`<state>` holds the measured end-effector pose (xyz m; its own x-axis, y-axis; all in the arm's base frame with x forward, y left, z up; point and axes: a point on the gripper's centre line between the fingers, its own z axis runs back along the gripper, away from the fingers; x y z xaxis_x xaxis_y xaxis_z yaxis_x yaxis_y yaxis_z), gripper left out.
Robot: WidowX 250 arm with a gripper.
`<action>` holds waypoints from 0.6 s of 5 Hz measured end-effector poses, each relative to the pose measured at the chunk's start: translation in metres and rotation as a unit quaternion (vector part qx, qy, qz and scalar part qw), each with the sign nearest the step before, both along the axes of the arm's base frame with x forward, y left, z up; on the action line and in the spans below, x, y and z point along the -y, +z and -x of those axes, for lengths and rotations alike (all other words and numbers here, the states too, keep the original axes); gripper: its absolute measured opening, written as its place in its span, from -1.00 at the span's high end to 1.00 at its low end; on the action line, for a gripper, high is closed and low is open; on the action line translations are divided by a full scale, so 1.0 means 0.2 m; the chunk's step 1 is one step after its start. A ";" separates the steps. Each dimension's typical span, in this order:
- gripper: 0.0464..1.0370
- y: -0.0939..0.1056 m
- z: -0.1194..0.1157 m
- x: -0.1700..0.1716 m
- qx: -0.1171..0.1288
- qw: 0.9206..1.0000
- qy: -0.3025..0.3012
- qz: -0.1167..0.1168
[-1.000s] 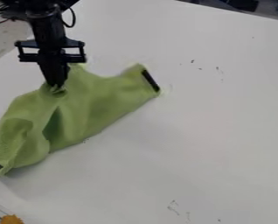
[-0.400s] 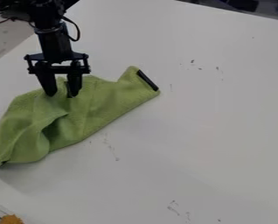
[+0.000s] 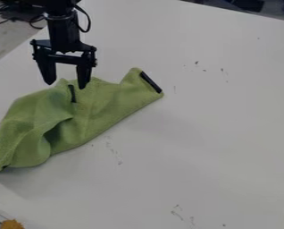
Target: Plier le tissu bas de droite vers le haut de gauche
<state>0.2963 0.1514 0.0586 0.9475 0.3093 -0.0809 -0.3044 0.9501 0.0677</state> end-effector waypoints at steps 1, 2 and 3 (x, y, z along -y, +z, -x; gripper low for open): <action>-0.93 0.06 -0.02 0.04 0.014 1.000 -0.018 -0.018; -0.93 0.03 -0.01 0.09 0.025 0.999 -0.023 -0.017; -0.93 0.03 -0.01 0.09 0.027 0.999 -0.024 -0.017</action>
